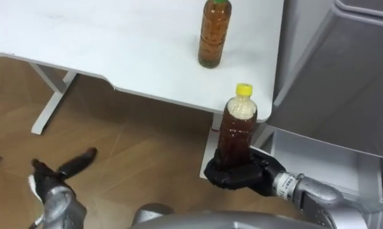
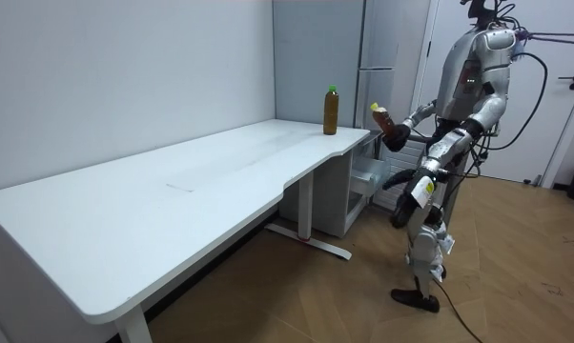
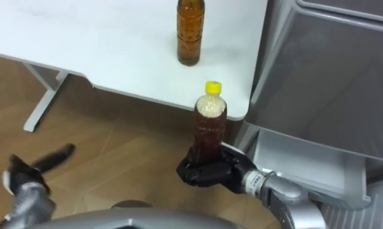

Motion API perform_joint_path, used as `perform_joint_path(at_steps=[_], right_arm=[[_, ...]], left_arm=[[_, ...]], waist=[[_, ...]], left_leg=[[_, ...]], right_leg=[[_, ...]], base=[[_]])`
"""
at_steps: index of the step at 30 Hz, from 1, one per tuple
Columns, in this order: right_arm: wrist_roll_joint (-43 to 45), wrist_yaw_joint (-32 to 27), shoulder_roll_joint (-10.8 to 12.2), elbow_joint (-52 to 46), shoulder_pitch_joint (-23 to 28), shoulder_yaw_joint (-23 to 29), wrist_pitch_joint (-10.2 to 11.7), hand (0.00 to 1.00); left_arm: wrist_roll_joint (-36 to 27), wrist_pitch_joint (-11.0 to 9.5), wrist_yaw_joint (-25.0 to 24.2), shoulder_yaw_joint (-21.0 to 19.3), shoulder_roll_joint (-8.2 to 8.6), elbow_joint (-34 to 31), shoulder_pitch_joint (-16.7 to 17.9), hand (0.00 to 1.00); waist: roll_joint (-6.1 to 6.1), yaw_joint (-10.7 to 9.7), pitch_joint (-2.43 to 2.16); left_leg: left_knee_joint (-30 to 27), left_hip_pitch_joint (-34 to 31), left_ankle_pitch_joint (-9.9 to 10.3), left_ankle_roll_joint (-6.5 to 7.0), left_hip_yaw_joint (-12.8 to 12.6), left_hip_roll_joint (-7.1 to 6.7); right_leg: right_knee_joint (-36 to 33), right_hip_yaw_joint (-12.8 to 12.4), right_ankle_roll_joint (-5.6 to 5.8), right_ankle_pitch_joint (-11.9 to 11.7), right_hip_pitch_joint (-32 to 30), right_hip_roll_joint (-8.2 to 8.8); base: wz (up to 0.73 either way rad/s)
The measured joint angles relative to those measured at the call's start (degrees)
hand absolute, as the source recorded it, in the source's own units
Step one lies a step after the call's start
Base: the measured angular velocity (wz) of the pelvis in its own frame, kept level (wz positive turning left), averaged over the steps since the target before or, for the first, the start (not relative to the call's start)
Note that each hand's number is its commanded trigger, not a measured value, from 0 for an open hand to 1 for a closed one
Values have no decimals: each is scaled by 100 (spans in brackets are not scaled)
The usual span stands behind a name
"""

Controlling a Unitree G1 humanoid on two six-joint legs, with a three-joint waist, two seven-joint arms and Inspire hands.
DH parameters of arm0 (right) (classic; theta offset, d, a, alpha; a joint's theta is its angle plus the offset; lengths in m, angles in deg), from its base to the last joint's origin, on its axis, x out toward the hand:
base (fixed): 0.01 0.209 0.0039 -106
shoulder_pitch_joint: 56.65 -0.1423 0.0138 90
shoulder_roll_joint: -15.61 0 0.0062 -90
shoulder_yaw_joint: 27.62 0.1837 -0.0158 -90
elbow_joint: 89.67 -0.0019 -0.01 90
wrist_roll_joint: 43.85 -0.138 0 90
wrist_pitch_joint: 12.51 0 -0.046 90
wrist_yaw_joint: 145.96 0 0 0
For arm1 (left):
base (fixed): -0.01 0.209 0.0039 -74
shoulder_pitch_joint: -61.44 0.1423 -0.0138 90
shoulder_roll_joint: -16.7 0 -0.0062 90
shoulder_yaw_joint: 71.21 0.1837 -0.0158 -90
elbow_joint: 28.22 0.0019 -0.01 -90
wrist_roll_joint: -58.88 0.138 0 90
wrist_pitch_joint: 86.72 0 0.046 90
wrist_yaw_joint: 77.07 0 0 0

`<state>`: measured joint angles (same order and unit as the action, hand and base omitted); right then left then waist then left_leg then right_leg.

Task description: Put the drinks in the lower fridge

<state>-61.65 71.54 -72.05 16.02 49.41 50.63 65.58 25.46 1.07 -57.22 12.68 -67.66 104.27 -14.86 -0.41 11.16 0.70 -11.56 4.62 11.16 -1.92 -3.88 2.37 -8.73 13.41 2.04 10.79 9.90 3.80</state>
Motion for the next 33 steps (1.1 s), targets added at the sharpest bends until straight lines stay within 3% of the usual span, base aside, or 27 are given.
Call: perform_joint_path(at_steps=[5, 13, 18, 24, 33], right_arm=[[-70, -207, 18, 237, -17, 2, -76, 100], [-1092, -725, 106, 686, -56, 19, -98, 100], [-1648, -1318, 96, 1485, -53, 95, -105, 100], [-1663, -1622, 131, 2385, -179, 224, -78, 100], [-2929, -2101, 160, 3213, -335, 215, 31, 100]], left_arm=[[268, 319, -489, 76, 26, 873, 76, 0], [600, 715, -777, 137, 34, 1399, 169, 0], [753, 817, -1052, 424, 57, 1535, 167, 0], [1389, 817, -1288, 552, 80, 1528, 151, 0], [1687, 807, -1323, 868, 44, 1509, 128, 0]], waist=[[-20, -136, -13], [3, -375, -48], [106, -543, -46], [114, -717, -43], [-20, -842, -36]], left_leg=[[-9, -80, 0, 3, -82, 2], [-25, -75, 0, 3, -80, -6], [5, -84, 1, 2, -83, -5], [20, -85, 0, 3, -83, -5], [19, -107, 0, 3, -91, -5]], right_leg=[[-10, -73, 0, 0, -87, 5], [10, -63, -1, -1, -87, 6], [1, -54, 0, -2, -84, 2], [-7, -70, 0, -1, -89, 1], [4, -79, 2, -1, -121, 1]], base=[[-7], [0], [0], [0], [0]])
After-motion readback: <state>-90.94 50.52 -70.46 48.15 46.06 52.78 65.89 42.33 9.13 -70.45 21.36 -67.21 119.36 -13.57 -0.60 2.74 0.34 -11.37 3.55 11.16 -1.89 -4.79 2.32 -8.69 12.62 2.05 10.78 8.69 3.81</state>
